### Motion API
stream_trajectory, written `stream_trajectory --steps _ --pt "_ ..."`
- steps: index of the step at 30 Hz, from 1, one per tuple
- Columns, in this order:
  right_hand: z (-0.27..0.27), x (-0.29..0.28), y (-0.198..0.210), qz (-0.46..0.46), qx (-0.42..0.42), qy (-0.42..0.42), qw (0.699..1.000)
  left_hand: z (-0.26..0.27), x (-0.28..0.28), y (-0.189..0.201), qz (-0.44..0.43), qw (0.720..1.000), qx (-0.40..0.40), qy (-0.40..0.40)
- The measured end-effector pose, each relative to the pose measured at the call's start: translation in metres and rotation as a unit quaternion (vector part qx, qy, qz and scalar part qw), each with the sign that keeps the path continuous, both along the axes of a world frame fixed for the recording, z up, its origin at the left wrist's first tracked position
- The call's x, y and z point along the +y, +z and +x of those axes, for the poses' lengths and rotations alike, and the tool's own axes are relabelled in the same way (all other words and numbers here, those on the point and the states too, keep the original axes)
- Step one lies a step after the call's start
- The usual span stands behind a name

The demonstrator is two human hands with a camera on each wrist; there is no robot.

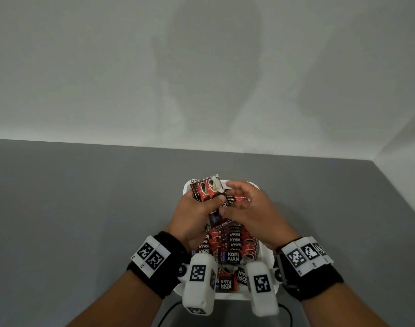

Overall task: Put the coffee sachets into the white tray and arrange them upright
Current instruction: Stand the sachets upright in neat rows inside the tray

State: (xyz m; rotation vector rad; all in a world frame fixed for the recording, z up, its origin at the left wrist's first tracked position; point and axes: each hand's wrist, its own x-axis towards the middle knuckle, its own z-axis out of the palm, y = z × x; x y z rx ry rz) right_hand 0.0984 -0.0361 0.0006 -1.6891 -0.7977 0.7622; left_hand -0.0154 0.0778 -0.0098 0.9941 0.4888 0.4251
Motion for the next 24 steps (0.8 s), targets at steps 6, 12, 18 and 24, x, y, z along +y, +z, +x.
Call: stream_trajectory --steps 6,12,18,24 --pt "-0.005 -0.002 -0.006 0.0 -0.035 0.0 0.999 -0.004 -0.001 -0.007 0.073 0.997 0.035 0.014" --pt "0.012 -0.011 -0.032 -0.16 -0.186 0.041 0.969 -0.022 0.026 -0.017 0.06 0.987 0.106 0.108" --pt "-0.009 0.001 -0.065 -0.283 -0.252 0.195 0.905 -0.029 0.027 -0.027 0.11 0.976 0.165 0.088" --pt "-0.021 0.012 -0.076 -0.284 -0.274 0.239 0.887 -0.034 0.023 -0.034 0.129 0.973 0.185 0.051"
